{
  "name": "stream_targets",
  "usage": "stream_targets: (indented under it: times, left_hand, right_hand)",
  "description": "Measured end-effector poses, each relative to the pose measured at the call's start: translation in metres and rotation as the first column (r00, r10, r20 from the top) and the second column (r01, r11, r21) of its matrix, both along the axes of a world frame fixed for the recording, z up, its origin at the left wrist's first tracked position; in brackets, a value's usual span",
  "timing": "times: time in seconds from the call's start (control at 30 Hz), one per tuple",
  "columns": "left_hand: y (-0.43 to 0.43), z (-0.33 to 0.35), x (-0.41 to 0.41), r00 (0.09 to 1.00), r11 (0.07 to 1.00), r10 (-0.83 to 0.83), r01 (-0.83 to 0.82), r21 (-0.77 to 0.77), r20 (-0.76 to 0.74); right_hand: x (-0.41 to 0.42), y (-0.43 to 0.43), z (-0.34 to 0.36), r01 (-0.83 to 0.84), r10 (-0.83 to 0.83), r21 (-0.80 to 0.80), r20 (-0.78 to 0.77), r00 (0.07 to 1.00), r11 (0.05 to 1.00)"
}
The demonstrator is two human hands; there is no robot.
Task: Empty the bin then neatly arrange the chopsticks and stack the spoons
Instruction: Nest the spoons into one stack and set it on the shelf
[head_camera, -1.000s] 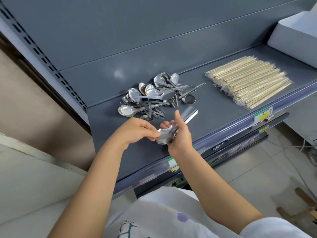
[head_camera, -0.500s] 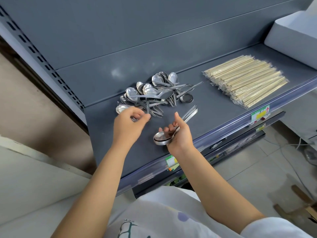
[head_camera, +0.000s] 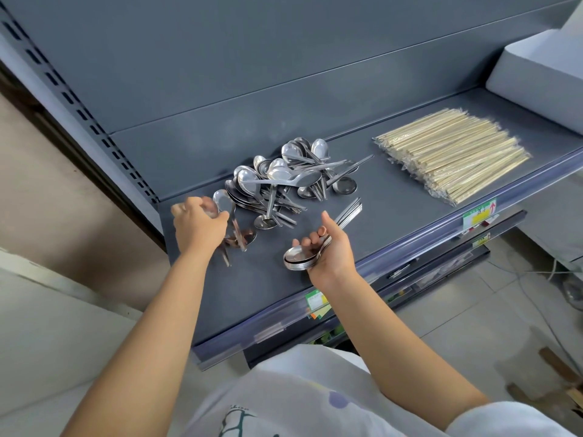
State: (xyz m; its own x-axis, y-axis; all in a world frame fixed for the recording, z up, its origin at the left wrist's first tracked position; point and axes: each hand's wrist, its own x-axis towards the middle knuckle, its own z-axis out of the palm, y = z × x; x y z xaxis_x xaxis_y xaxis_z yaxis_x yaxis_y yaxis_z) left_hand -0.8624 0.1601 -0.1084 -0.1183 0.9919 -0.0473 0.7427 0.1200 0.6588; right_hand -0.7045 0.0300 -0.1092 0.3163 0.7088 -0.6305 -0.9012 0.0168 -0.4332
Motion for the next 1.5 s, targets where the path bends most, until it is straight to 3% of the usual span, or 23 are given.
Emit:
stream_targets:
  times: [0.4, 0.63, 1.03, 1.5]
  left_hand:
    - [0.002, -0.002, -0.011, 0.999, 0.999, -0.01, 0.009, 0.033, 0.04]
    - [0.009, 0.003, -0.01, 0.984, 1.0, -0.006, 0.004, -0.01, -0.179]
    - [0.006, 0.01, -0.006, 0.947, 0.992, -0.096, 0.116, 0.051, -0.306]
    - [0.014, 0.014, 0.0, 0.953, 0.982, -0.15, 0.175, 0.077, -0.261]
  right_hand:
    - [0.0, 0.002, -0.001, -0.004, 0.004, 0.011, -0.004, 1.0, 1.0]
    - [0.0, 0.001, -0.001, -0.002, 0.002, 0.017, -0.015, 1.0, 1.0]
    - [0.0, 0.002, -0.001, 0.007, -0.007, 0.014, -0.013, 1.0, 1.0]
    - [-0.002, 0.002, 0.001, 0.016, -0.015, 0.019, -0.022, 1.0, 1.0]
